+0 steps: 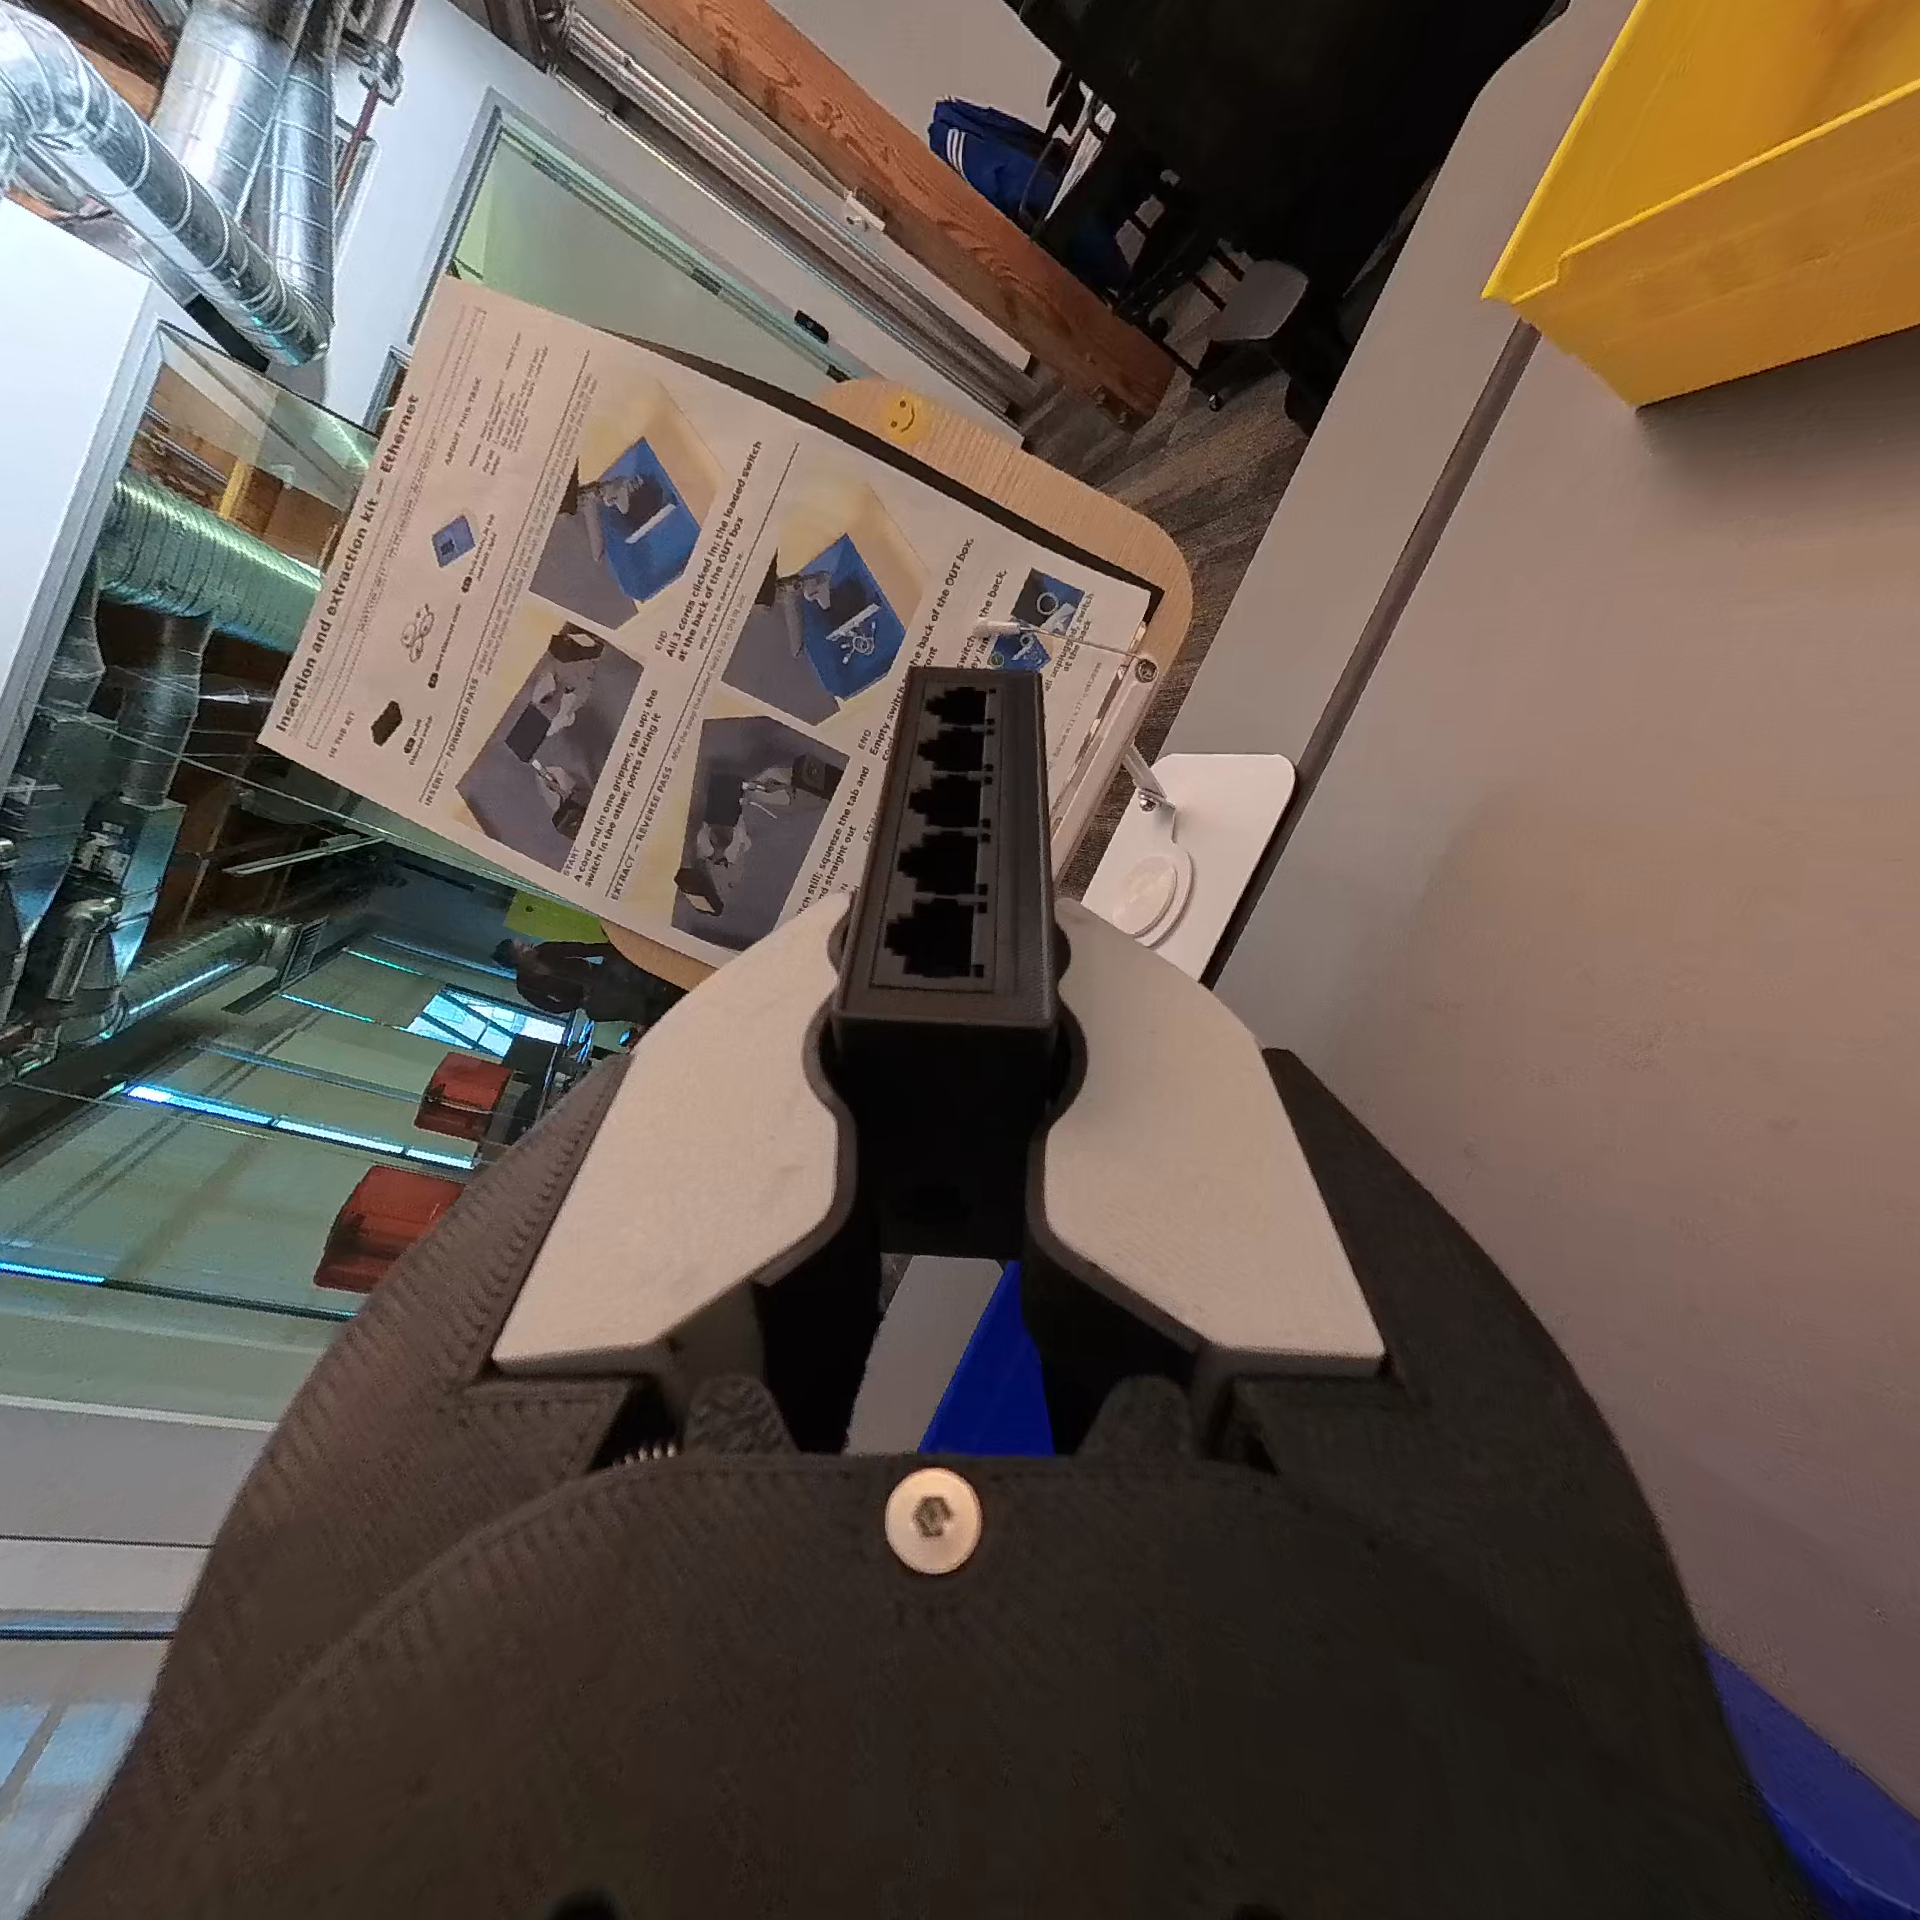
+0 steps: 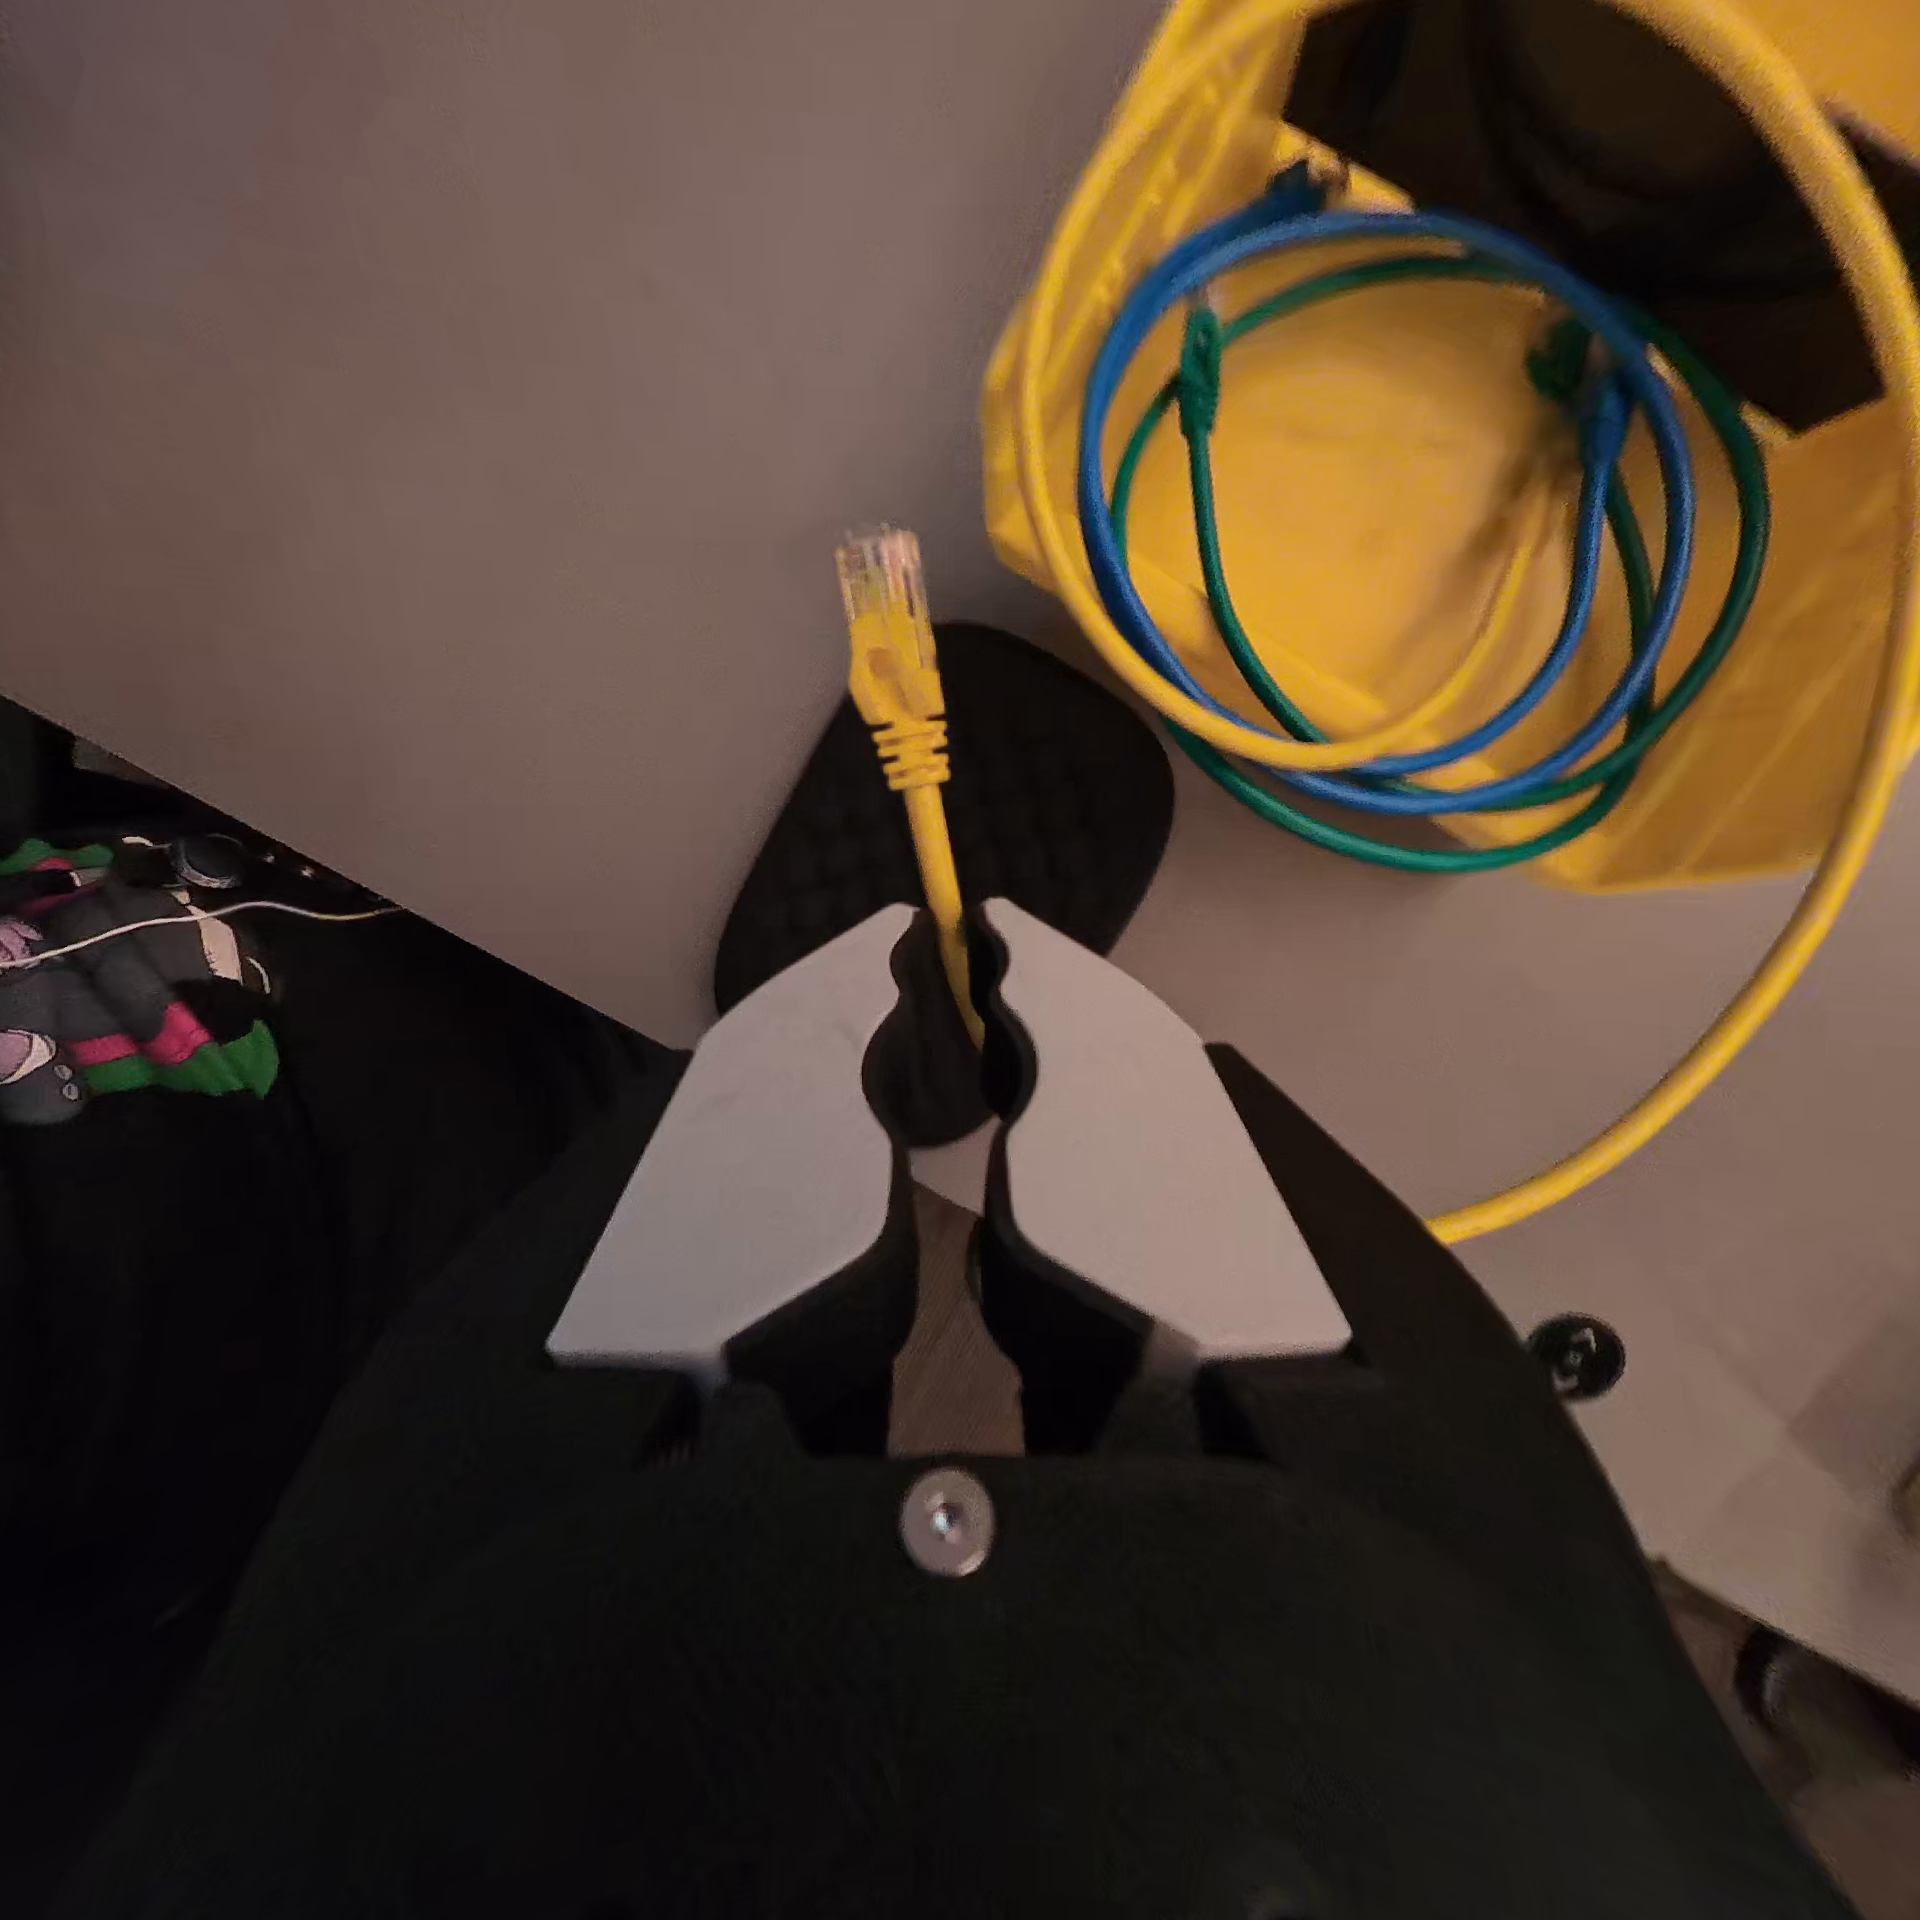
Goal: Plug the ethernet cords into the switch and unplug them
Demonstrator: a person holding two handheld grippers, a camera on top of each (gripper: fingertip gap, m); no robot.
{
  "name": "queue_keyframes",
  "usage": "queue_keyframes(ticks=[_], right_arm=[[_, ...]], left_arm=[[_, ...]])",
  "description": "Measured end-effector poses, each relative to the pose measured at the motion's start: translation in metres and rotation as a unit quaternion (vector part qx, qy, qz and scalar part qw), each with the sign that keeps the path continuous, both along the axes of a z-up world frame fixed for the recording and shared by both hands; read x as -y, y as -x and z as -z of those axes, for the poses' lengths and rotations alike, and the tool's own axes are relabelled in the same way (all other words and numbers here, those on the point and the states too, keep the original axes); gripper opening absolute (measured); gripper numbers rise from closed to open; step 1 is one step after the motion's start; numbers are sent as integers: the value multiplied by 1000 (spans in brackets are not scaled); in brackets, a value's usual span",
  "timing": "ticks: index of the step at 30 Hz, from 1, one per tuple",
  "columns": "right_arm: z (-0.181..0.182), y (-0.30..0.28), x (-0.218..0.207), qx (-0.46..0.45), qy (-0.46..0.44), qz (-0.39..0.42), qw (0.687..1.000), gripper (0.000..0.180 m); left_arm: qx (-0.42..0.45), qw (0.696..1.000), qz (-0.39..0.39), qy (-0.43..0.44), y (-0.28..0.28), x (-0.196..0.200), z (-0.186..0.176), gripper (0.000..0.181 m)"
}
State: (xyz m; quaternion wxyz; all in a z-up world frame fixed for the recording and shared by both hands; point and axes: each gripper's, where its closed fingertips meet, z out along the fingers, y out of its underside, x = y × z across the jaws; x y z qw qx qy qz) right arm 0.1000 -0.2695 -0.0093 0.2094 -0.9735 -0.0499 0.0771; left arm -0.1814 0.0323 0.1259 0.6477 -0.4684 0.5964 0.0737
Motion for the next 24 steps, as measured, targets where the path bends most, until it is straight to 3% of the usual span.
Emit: queue_keyframes(ticks=[6, 11, 17, 24], right_arm=[[-18, 42, -21, -59, -44, -60, 995, 7], [-13, 23, -69, -32, -37, -44, 998, 6], [23, -10, -129, -28, 35, 1, 999, 6], [78, -49, -152, -42, 118, 72, 990, 6]], left_arm=[[-4, 1000, -1, -1, -1, 1, 1, 28], [-3, 1000, 3, -3, -2, 3, 0, 28], [-2, 1000, 3, -1, -2, 2, 1, 29], [-4, 1000, 5, 1, -4, 2, 2, 29]])
